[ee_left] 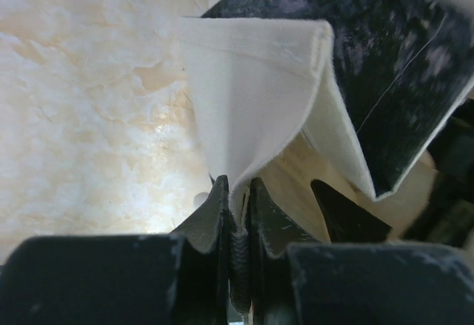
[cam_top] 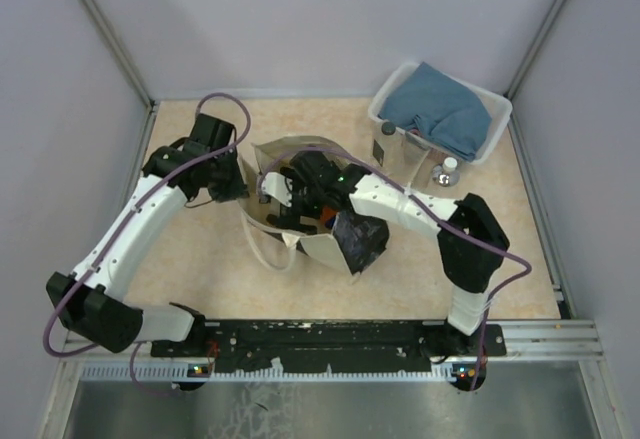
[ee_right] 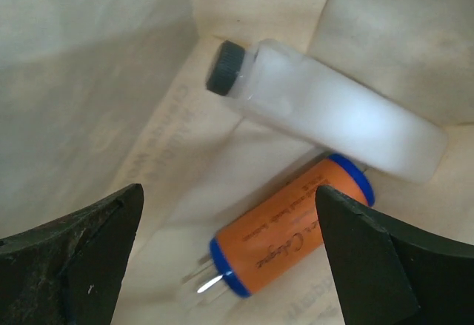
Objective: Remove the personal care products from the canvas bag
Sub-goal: Take out the care product from the canvas bag.
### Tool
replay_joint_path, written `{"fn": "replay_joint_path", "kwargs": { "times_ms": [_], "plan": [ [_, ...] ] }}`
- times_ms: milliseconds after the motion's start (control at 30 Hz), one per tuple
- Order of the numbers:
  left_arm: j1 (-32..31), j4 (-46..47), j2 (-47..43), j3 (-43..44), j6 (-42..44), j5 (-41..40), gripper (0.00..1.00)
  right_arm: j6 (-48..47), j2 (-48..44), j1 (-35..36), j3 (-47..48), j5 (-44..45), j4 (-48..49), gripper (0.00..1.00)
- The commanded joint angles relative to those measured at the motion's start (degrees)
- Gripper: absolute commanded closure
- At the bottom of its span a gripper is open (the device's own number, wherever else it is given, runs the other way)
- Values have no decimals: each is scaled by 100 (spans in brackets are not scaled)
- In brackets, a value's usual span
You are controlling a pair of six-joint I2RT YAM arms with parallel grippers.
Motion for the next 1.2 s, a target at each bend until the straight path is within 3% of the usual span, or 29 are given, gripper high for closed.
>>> {"fn": "replay_joint_path", "kwargs": {
  "times_ms": [0, 100, 167, 400, 500, 767, 1167],
  "plan": [
    [0, -205, -130, 482, 80, -822, 90, -973, 230, 2, -282, 515, 1815, 1],
    [15, -498, -81, 733, 53, -1267, 89, -1463, 333, 7, -567, 1036, 3087, 1],
    [50, -608, -54, 829, 94, -1354, 88, -1778, 541, -13, -413, 1177, 3312, 1],
    [270, -838, 116, 1147, 314, -1633, 85, -2149, 1306, -238, 711, 349, 2526, 1],
    [339, -870, 197, 1304, 424, -1734, 85, -2178, 1671, -332, 1363, -132, 1644, 1],
    [650, -827, 89, 1172, 288, -1962, 82, -2324, 1883, -345, 1935, -541, -25, 1],
    [918, -33, -96, 554, 579, -847, 79, -2705, 2502, -445, 2562, -559, -118, 2]
  ]
}}
